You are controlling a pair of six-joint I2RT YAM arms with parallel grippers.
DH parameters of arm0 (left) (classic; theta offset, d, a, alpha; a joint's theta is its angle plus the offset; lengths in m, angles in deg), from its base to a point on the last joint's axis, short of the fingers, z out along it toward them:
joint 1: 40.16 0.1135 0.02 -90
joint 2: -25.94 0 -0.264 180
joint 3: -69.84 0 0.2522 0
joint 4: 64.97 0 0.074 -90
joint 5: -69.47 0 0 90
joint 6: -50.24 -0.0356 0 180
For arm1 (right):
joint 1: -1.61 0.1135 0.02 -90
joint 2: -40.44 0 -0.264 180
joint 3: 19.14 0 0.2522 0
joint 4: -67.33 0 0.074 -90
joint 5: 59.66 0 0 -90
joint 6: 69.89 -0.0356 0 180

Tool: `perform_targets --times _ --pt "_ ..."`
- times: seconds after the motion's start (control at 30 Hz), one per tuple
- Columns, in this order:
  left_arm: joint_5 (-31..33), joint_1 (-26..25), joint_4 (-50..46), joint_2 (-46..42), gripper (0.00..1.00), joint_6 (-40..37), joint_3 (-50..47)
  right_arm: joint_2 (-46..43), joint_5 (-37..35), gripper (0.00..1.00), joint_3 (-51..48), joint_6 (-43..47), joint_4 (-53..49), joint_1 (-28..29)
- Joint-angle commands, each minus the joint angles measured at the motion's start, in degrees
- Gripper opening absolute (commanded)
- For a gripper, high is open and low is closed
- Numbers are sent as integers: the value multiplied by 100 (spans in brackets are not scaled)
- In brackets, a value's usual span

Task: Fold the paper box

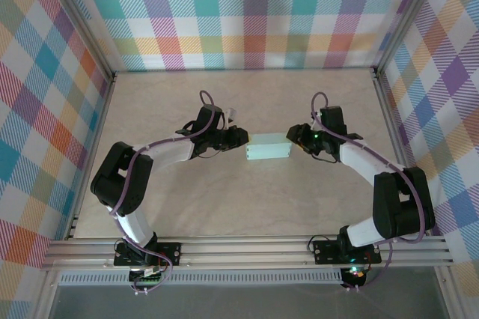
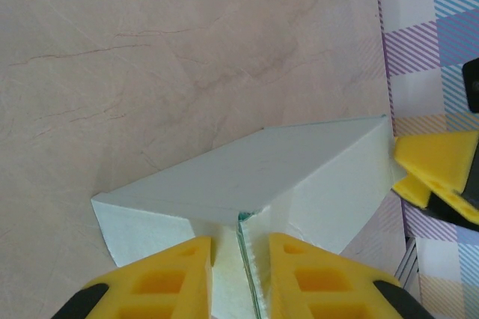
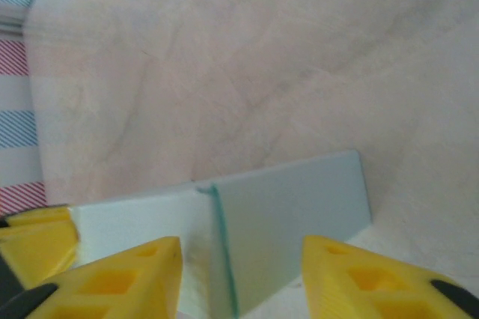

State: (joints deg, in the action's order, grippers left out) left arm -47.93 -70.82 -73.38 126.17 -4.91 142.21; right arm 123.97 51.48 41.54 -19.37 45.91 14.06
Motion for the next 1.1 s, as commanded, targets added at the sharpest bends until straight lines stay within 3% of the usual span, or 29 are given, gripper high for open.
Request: perform_targets --times 0.0,0.13,0.27,0.4,0.43,0.7,0.77,0.87,0.97,1.07 --pt "692 -37 -1743 530 22 -235 -410 -73 -176 49 -55 230 -453 34" --pt "683 -37 -1747 543 22 -233 -421 1 98 47 -123 140 -297 13" --pt "679 -37 -1756 542 22 -263 -403 87 436 29 -271 -61 15 -13" --pt "674 -37 -1731 551 22 -244 -407 190 747 2 -547 -306 423 -32" --pt "674 -37 -1730 559 22 -248 -408 199 780 0 -617 -360 533 -40" --pt "674 -37 -1747 569 22 -256 -411 162 1120 0 -781 -716 1313 -140" --pt "677 -33 -1739 562 22 -251 -408 109 1053 23 -700 -705 1256 -134" --pt "681 -37 -1747 568 22 -259 -403 45 1031 28 -598 -673 1175 -132" --pt "683 -37 -1756 582 22 -253 -392 60 1065 25 -687 -830 1370 -142" --pt "687 -37 -1769 586 22 -271 -381 136 1074 6 -883 -980 1603 -154"
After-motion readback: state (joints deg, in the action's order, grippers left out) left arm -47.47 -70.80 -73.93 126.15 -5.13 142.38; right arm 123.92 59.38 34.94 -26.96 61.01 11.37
